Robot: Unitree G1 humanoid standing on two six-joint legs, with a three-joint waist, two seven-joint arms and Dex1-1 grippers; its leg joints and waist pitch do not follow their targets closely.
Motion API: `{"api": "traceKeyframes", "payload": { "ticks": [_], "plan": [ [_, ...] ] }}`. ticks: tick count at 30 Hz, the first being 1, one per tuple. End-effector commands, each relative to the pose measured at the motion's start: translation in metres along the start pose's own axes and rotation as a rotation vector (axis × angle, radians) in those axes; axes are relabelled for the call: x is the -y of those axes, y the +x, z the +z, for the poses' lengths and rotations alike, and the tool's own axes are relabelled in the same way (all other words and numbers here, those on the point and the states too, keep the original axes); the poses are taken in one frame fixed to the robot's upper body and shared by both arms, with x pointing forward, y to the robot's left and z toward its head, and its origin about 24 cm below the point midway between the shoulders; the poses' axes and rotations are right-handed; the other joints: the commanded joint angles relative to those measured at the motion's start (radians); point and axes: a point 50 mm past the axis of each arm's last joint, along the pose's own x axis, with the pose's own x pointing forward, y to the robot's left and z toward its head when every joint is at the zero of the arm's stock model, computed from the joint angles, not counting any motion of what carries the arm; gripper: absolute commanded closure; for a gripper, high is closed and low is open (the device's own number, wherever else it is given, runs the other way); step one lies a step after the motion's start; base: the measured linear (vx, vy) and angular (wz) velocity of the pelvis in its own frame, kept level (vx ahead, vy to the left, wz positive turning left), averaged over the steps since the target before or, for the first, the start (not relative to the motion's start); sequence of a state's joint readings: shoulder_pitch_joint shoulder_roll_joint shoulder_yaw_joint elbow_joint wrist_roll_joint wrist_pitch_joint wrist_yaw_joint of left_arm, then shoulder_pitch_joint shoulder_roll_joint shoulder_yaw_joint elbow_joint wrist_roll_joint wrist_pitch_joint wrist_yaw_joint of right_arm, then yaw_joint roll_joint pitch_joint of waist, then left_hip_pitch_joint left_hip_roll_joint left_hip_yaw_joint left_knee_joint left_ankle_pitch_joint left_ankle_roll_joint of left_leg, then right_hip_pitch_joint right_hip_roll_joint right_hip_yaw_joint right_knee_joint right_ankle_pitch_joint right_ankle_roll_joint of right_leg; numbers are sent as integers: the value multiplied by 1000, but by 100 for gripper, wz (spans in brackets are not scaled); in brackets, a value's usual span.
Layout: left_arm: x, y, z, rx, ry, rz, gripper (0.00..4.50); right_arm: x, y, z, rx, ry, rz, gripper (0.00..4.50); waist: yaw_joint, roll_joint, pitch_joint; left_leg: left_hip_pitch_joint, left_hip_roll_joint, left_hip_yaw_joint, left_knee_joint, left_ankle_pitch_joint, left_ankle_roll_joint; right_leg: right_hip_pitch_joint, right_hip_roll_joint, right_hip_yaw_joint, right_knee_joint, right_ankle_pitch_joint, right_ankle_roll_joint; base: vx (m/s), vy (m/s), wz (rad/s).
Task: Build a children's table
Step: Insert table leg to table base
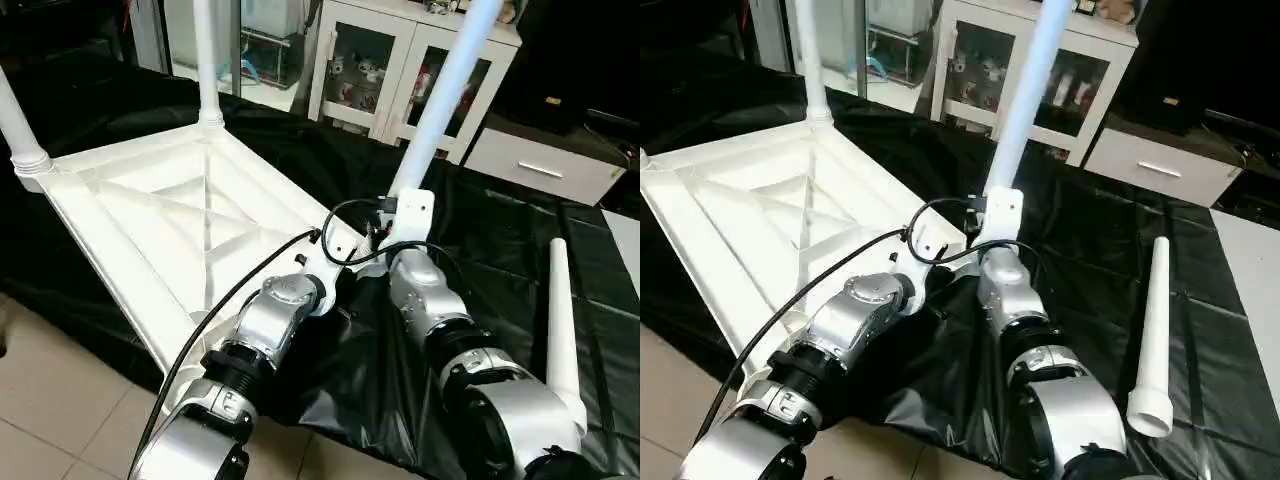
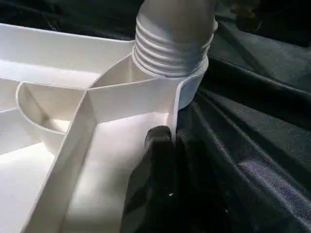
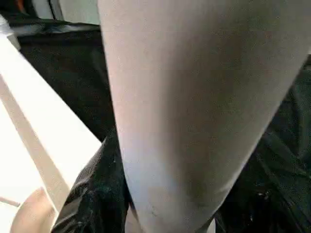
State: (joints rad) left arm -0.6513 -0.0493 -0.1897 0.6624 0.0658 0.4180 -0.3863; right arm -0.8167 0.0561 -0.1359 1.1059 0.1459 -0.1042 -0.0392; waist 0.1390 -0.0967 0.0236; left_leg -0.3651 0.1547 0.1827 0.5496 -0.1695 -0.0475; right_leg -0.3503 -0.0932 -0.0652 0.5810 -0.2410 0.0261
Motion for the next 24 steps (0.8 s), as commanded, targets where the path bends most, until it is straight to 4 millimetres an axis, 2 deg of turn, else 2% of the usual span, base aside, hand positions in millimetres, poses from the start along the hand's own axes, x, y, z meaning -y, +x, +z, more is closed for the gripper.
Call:
{"api": "traceKeyframes", "payload": {
  "ticks": [1,2,3,4,5,6,7,8,11,12,13,14,16,17,18,20,24],
  "plan": [
    [0,0,17,64,23,-8,450,-11,-14,-52,-197,55,99,194,-15,18,-22,27,91,-51,-99,-546,-89,-30,-85,55,-92,-354,-73,0,0,0],
    [-1,-2,17,67,35,-25,450,-11,-13,-48,-181,57,123,191,-15,18,-21,25,91,-51,-100,-544,-89,-29,-84,54,-91,-342,-76,0,0,0],
    [-2,-5,18,72,59,-60,450,-10,-12,-43,-150,58,172,184,-20,18,-25,18,91,-52,-100,-524,-83,-21,-85,52,-86,-309,-86,0,0,0],
    [-2,-7,18,73,71,-86,450,-9,-12,-38,-120,48,197,160,-22,17,-27,13,92,-52,-100,-498,-82,-16,-85,52,-82,-274,-93,0,0,0],
    [-2,-9,18,69,78,-104,450,-8,-11,-35,-103,38,222,160,-22,15,-31,11,93,-50,-98,-457,-78,-12,-85,51,-78,-226,-101,0,0,0],
    [-2,-13,16,59,99,-151,450,-7,-12,-30,-75,16,282,152,-26,10,-40,3,93,-41,-87,-323,-36,-3,-77,47,-58,-66,-131,0,0,0],
    [-3,-14,16,55,104,-163,450,-6,-12,-29,-71,11,296,147,-25,11,-39,3,92,-37,-83,-289,-20,-3,-77,47,-56,-27,-142,0,0,0],
    [-3,-18,14,42,122,-200,450,-4,-13,-27,-60,-5,339,147,-24,12,-39,-1,91,-30,-77,-225,10,1,-78,46,-49,41,-166,0,0,0],
    [-4,-27,11,20,157,-268,450,3,-15,-24,-49,-33,412,119,-24,12,-39,-2,91,-19,-67,-153,43,4,-78,48,-41,100,-204,0,0,0],
    [-6,-37,8,-2,201,-344,450,13,-21,-22,-51,-79,493,113,-17,11,-42,2,91,-15,-59,-117,55,6,-76,47,-34,151,-215,0,0,0],
    [-6,-40,7,-6,212,-360,450,15,-22,-21,-52,-93,514,104,-15,9,-42,-1,90,-14,-54,-88,68,10,-73,46,-29,190,-216,0,0,0],
    [-8,-51,4,-30,256,-435,450,26,-31,-21,-67,-155,616,104,-15,10,-38,2,87,-9,-50,-65,90,3,-66,46,-26,232,-228,0,0,0],
    [-9,-56,3,-35,279,-466,450,31,-35,-21,-79,-179,662,94,-4,11,-39,10,89,-7,-46,-47,101,4,-61,45,-23,246,-245,0,0,0],
    [-11,-65,0,-58,304,-520,450,38,-43,-20,-92,-210,736,94,6,17,-37,15,91,-7,-47,-59,95,2,-60,45,-24,227,-247,0,0,0],
    [-11,-69,-1,-66,312,-538,450,40,-46,-20,-97,-219,762,94,5,13,-36,12,90,-7,-46,-66,93,4,-59,45,-22,216,-247,0,0,0],
    [-15,-80,-6,-86,352,-612,450,48,-56,-18,-123,-263,853,94,9,22,-32,14,93,-11,-54,-110,73,4,-60,44,-28,141,-244,0,0,0],
    [-20,-92,-7,-106,384,-669,450,56,-67,-14,-172,-305,946,94,9,24,-27,19,95,-10,-62,-180,20,-1,-60,46,-32,49,-245,0,0,0]
  ]
}}
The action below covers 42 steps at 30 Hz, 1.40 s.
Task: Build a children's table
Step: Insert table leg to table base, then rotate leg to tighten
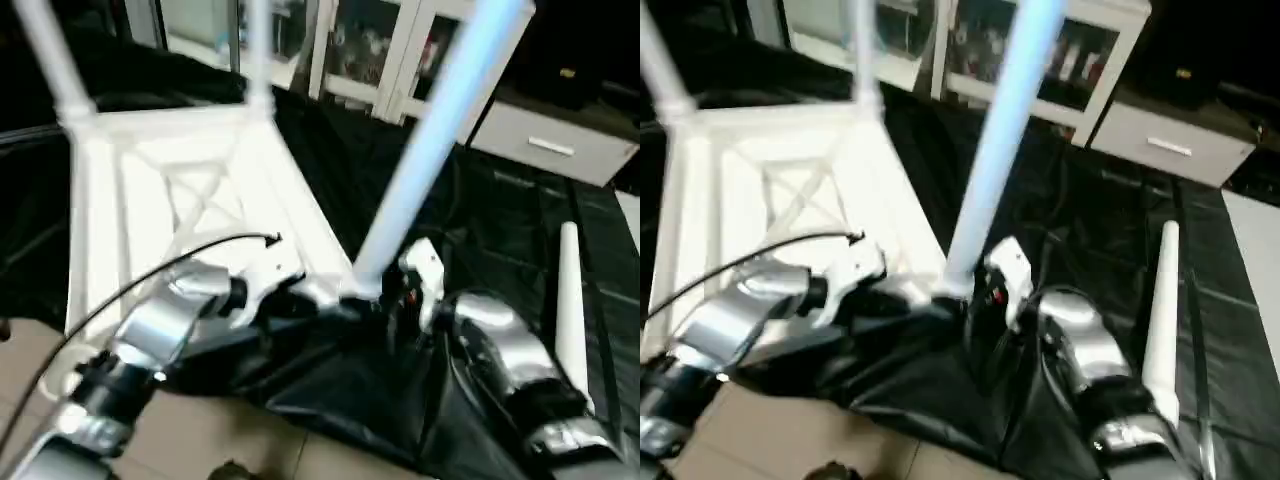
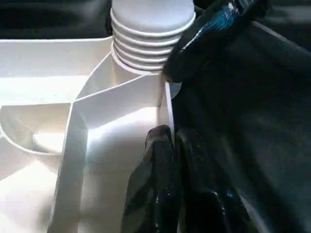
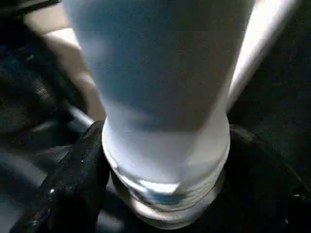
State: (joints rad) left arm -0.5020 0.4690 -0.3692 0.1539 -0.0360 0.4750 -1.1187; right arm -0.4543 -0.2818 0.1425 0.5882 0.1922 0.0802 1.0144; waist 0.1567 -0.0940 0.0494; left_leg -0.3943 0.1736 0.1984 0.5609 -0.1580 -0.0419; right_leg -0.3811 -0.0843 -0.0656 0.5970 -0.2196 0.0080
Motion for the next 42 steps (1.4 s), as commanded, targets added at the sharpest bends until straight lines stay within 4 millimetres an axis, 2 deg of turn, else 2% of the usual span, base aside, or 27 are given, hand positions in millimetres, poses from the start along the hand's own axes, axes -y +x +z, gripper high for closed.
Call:
{"api": "traceKeyframes", "payload": {
  "ticks": [1,6,11,12,17,23,27,30,31,32,33,34,35,36,38,39,40,41,42],
  "plan": [
    [14,7,8,17,53,-137,450,4,-13,4,-12,-12,4,94,-9,19,-53,47,74,-26,-74,-211,0,29,-71,47,-48,7,-231,0,0,0],
    [7,1,6,-12,72,-129,450,1,-17,6,-51,-28,36,94,-6,19,-53,46,72,-27,-71,-227,-18,29,-75,49,-48,-16,-223,0,0,0],
    [7,2,6,-19,76,-132,450,6,-11,4,-70,-30,-14,94,-5,17,-54,43,69,-26,-67,-216,-18,29,-78,51,-45,-21,-230,0,0,0],
    [7,3,7,-17,76,-132,450,7,-9,4,-60,-14,-22,120,-6,17,-54,43,69,-27,-67,-226,-21,28,-77,51,-46,-35,-230,0,0,0],
    [8,4,6,-19,74,-140,450,6,-7,5,-45,18,-12,149,-13,18,-54,44,70,-30,-69,-259,-34,29,-78,51,-47,-81,-226,0,0,0],
    [9,4,4,-24,71,-145,450,5,-7,3,-45,27,0,170,-13,16,-57,43,68,-28,-63,-209,-16,30,-75,50,-39,-18,-237,0,0,0],
    [9,3,3,-26,63,-143,450,4,-7,0,-47,36,3,174,-13,16,-58,43,68,-28,-61,-210,-11,31,-76,49,-39,-23,-242,0,0,0],
    [-2,17,1,14,-39,6,450,17,3,-12,-14,122,-293,174,-20,17,-54,43,67,-27,-64,-235,-27,25,-77,51,-43,-52,-249,0,0,0],
    [-4,20,1,21,-54,31,450,18,5,-14,-10,137,-334,175,-21,17,-55,45,68,-27,-64,-252,-39,24,-80,51,-42,-75,-252,0,0,0],
    [-9,29,2,41,-98,111,450,21,8,-20,-1,189,-456,175,-20,15,-55,46,68,-31,-66,-279,-56,26,-84,51,-48,-131,-242,0,0,0],
    [-13,34,4,53,-129,169,450,22,11,-25,1,230,-515,175,-24,14,-51,49,69,-30,-68,-315,-73,17,-86,54,-55,-192,-231,0,0,0],
    [-19,43,7,68,-182,249,450,21,16,-29,2,259,-590,175,-21,15,-53,53,69,-36,-66,-355,-84,18,-91,52,-62,-262,-210,0,0,0],
    [-21,46,8,73,-202,277,450,20,19,-30,1,269,-616,175,-25,14,-51,49,68,-34,-68,-362,-87,16,-88,54,-63,-275,-203,0,0,0],
    [-25,53,11,81,-251,339,450,18,26,-32,-5,282,-650,175,-24,13,-51,49,69,-41,-70,-386,-93,17,-92,51,-69,-325,-178,0,0,0],
    [-27,59,13,83,-284,379,450,16,31,-33,-10,289,-673,176,-28,12,-53,49,69,-42,-71,-398,-97,13,-89,51,-70,-324,-159,0,0,0],
    [-31,69,14,68,-332,467,450,13,44,-30,-10,305,-740,176,-28,23,-54,49,68,-42,-72,-406,-97,9,-87,51,-71,-312,-152,0,0,0],
    [-32,74,15,62,-349,505,450,12,50,-28,-10,310,-788,176,-31,18,-54,50,68,-44,-73,-419,-102,10,-86,50,-73,-311,-147,0,0,0],
    [-32,80,16,54,-364,542,450,11,57,-25,-5,324,-828,176,-32,22,-55,55,67,-43,-72,-440,-104,3,-86,50,-76,-320,-141,0,0,0],
    [-32,86,16,45,-370,562,450,10,63,-22,0,331,-864,176,-34,20,-54,55,65,-42,-71,-447,-103,1,-85,51,-78,-323,-139,0,0,0]
  ]
}}
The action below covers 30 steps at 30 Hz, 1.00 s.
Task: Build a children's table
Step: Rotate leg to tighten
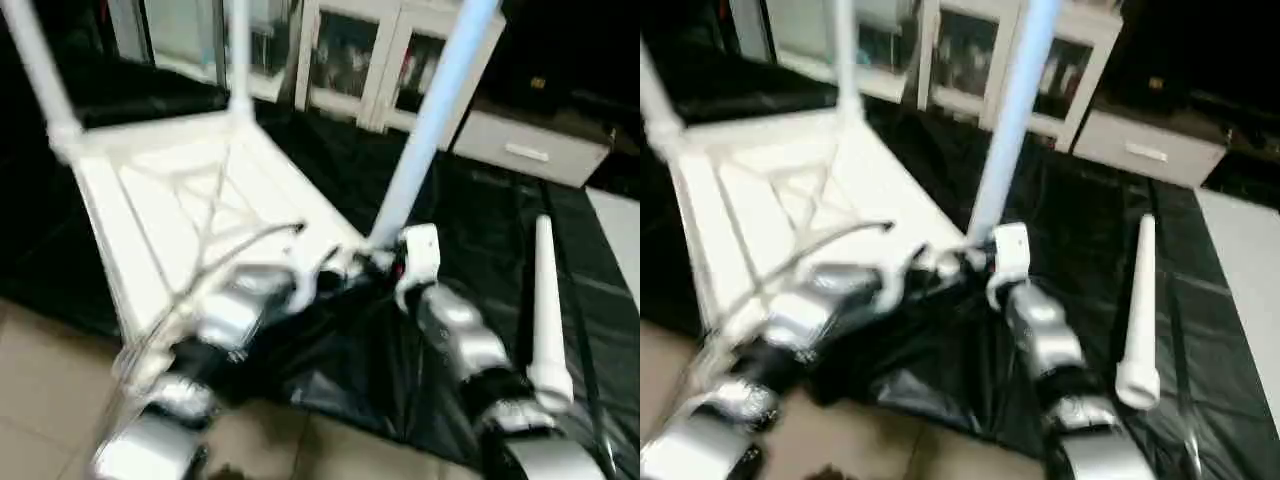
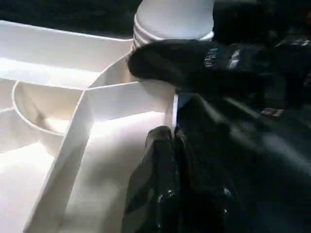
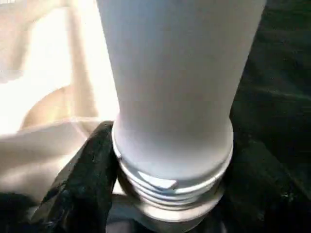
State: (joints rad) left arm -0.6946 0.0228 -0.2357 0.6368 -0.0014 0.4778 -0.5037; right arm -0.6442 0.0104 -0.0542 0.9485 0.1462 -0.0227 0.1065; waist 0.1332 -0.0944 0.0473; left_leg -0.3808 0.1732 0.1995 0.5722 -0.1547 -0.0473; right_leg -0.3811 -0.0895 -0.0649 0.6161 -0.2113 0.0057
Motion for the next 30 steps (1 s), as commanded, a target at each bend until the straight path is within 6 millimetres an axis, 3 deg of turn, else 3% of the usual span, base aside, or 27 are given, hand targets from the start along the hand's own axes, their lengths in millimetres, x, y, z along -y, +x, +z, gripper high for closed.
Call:
{"api": "traceKeyframes", "payload": {
  "ticks": [1,3,4,7,11,14,15,19,24,30],
  "plan": [
    [-8,4,-10,-49,-22,146,450,-12,-2,-26,-98,14,-44,177,-10,20,-51,44,65,-42,-81,-466,-94,-2,-81,50,-102,-346,-129,0,0,0],
    [-4,8,-12,-63,-8,133,450,-18,1,-22,-79,11,-43,177,-7,19,-51,41,65,-43,-81,-466,-80,1,-82,50,-104,-346,-116,0,0,0],
    [-3,8,-13,-66,-6,130,450,-19,1,-21,-75,10,-41,177,-6,20,-54,34,67,-44,-85,-438,-73,7,-79,49,-99,-303,-114,0,0,0],
    [-3,9,-17,-99,14,117,450,-19,3,-15,-40,38,-36,177,-5,19,-56,29,68,-40,-86,-386,-61,13,-75,48,-86,-207,-126,0,0,0],
    [-8,8,-21,-127,38,145,450,-15,3,-15,-31,54,-60,177,-5,20,-53,33,67,-38,-86,-405,-59,9,-76,49,-92,-236,-130,0,0,0],
    [-9,7,-21,-133,18,134,397,-13,3,-16,-27,57,-63,177,-5,22,-50,36,68,-41,-87,-453,-69,4,-80,50,-101,-312,-121,0,0,0],
    [-9,7,-20,-131,-4,114,397,-11,3,-16,-27,57,-63,177,-8,22,-51,31,68,-44,-89,-458,-70,6,-81,50,-99,-319,-121,0,0,0],
    [-10,7,-20,-146,-9,124,357,-10,3,-16,-24,56,-57,177,-9,23,-52,30,69,-42,-89,-435,-66,7,-79,50,-97,-278,-129,0,0,0],
    [-12,7,-25,-201,-5,155,315,-12,4,-14,-19,61,-47,177,-12,24,-51,31,68,-43,-89,-451,-61,5,-80,50,-101,-309,-129,0,0,0],
    [-9,7,-28,-224,-21,118,267,-12,4,-14,-21,67,-42,177,-24,23,-51,26,69,-43,-91,-420,-50,8,-78,49,-97,-260,-145,0,0,0]
  ]
}}
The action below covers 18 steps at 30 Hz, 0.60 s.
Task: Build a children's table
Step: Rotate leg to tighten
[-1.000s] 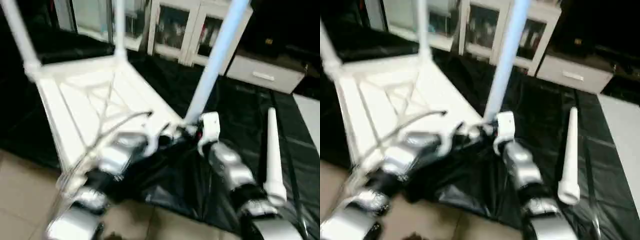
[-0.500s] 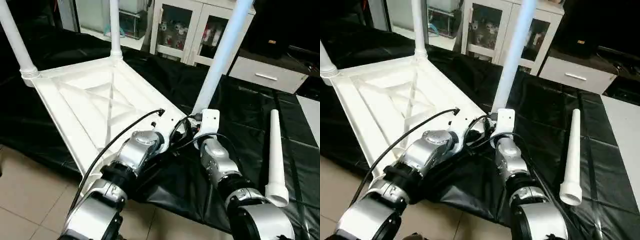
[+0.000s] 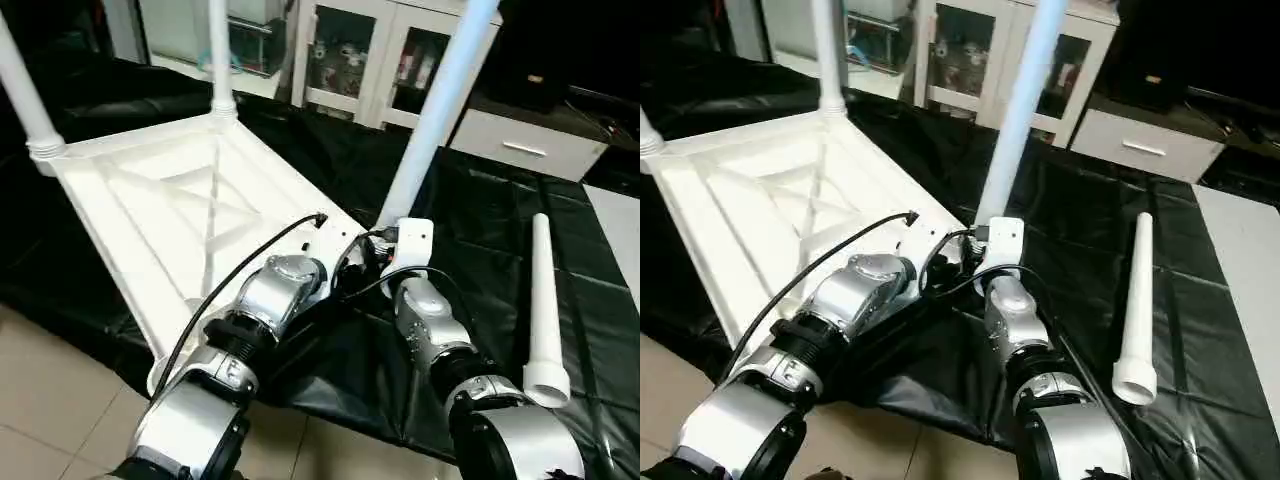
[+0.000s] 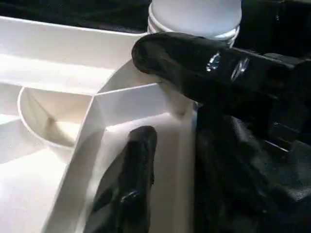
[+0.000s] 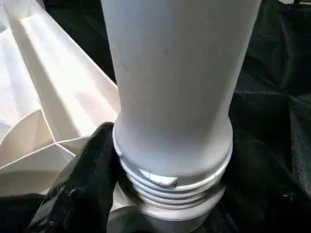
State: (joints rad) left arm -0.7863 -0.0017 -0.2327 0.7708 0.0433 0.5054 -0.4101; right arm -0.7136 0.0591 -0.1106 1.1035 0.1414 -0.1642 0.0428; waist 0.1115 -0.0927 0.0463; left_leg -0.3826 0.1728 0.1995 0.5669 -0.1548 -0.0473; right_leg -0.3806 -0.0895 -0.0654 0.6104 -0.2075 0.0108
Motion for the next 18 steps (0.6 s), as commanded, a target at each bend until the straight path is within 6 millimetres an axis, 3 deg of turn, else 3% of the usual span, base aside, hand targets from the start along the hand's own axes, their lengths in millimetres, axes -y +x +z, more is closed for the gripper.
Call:
{"api": "traceKeyframes", "payload": {
  "ticks": [1,18],
  "plan": [
    [-1,2,-32,-140,-37,3,267,0,-2,-14,-71,16,11,177,-3,22,-50,28,70,-42,-86,-425,-49,8,-78,49,-92,-267,-152,0,0,0],
    [-5,-11,-36,-197,-7,-62,263,8,1,-5,-64,18,9,178,-21,24,-45,31,71,-47,-90,-491,-63,-3,-79,50,-101,-352,-147,0,0,0]
  ]
}}
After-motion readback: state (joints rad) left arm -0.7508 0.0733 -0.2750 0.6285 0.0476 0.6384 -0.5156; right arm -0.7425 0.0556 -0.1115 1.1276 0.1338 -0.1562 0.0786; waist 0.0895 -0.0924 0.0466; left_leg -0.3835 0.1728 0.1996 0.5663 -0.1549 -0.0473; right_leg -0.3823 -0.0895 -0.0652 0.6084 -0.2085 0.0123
